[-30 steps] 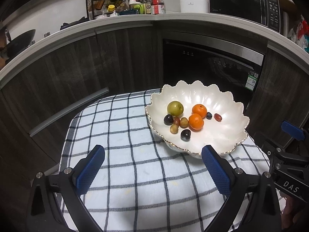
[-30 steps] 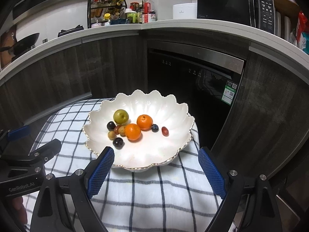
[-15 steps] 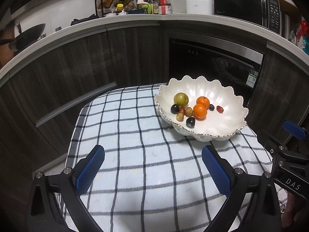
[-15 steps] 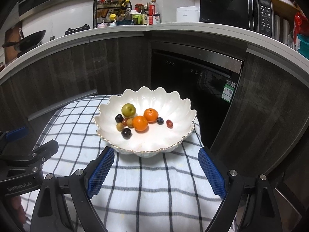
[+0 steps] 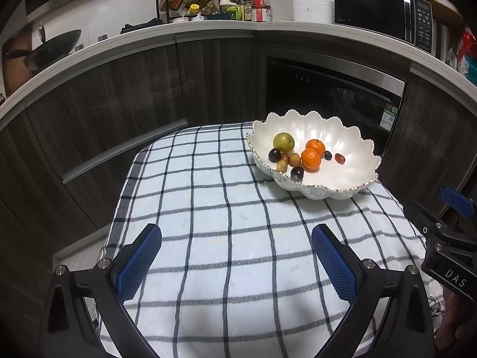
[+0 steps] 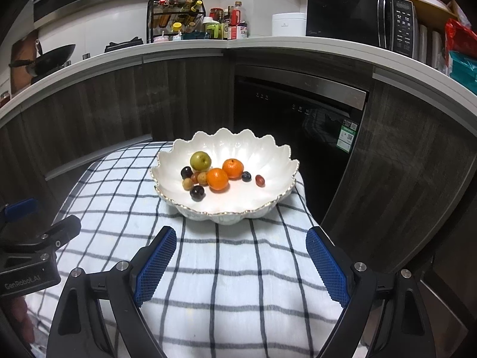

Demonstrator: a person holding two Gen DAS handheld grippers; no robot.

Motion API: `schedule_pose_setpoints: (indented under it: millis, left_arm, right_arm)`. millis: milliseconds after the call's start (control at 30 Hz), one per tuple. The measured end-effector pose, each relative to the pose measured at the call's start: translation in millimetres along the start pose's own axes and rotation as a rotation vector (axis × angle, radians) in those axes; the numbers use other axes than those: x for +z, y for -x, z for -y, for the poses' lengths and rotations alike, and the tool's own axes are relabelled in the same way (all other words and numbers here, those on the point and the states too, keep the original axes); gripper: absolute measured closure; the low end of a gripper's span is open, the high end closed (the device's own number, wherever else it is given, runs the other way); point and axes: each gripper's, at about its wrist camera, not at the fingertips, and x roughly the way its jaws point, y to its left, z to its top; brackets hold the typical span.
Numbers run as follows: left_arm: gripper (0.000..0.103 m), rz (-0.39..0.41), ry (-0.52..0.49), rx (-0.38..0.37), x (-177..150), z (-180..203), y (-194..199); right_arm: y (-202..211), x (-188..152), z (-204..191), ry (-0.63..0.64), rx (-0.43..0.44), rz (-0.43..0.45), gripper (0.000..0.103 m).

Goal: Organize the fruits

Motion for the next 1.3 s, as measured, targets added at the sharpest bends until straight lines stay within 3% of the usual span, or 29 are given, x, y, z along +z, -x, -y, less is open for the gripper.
schedule_pose_setpoints:
  millis: [700, 1300]
  left_arm:
    - [0.000, -0.011, 0.047, 0.037, -40.5, -8.7, 26.2]
    - [0.000, -0.007, 0.056, 0.042, -47.6, -8.2, 34.2]
  right_arm:
    - [27.8, -28.6, -5.0, -0.018, 0.019, 0.031, 0.013]
    - [36.0, -38.0, -0.9, -0.041, 0.026, 0.027, 0.013]
